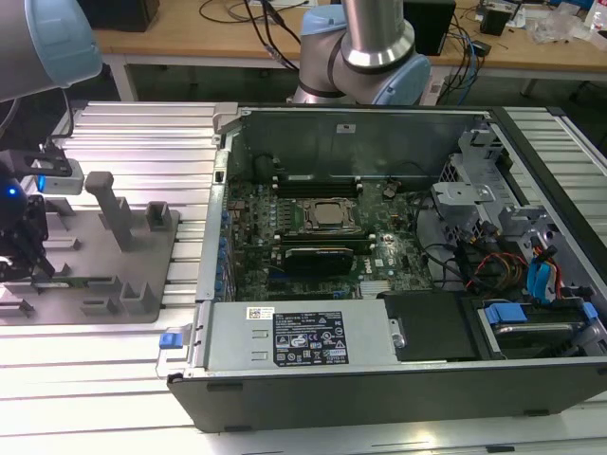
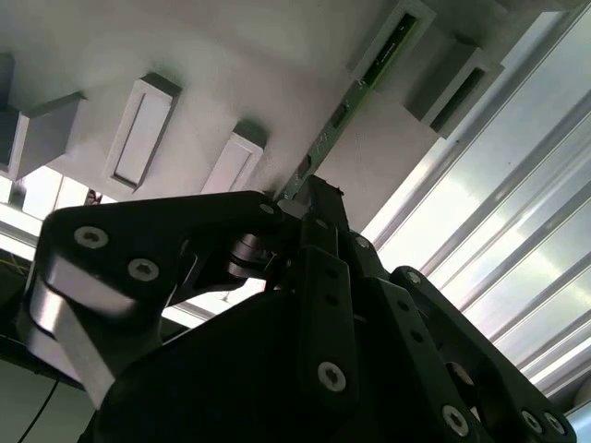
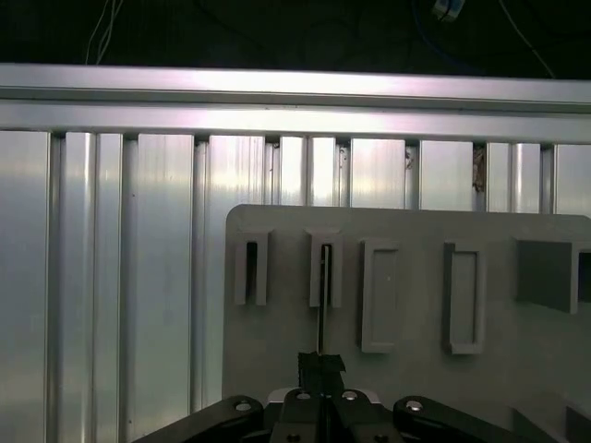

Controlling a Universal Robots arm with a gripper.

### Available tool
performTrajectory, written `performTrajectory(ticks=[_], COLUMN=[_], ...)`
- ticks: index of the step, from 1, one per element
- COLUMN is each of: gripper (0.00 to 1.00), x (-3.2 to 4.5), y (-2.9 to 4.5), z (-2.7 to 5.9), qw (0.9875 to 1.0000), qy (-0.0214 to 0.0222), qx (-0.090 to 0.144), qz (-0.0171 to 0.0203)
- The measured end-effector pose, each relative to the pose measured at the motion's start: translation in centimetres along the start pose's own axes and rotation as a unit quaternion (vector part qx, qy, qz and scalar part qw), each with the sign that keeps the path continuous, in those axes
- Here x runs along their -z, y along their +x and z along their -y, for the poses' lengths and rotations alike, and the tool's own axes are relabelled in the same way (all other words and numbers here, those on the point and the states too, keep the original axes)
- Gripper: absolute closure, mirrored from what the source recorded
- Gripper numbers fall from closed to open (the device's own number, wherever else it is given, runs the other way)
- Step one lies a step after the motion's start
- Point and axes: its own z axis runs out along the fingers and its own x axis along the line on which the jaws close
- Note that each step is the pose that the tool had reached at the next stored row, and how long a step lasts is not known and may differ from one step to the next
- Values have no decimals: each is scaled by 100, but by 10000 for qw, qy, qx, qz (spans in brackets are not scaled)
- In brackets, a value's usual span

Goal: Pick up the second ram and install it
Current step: 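Pick up the second ram and move it above second insertion slot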

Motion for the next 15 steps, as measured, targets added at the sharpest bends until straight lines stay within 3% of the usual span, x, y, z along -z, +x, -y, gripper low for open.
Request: performTrajectory(ticks=[5, 8, 15], gripper=[92, 72, 72], x=[0, -2, -147], y=[0, 0, -33], z=[-1, -2, -20], qw=[10000, 10000, 10000], qy=[0, 0, 2], qx=[0, 0, 30], qz=[0, 0, 0])
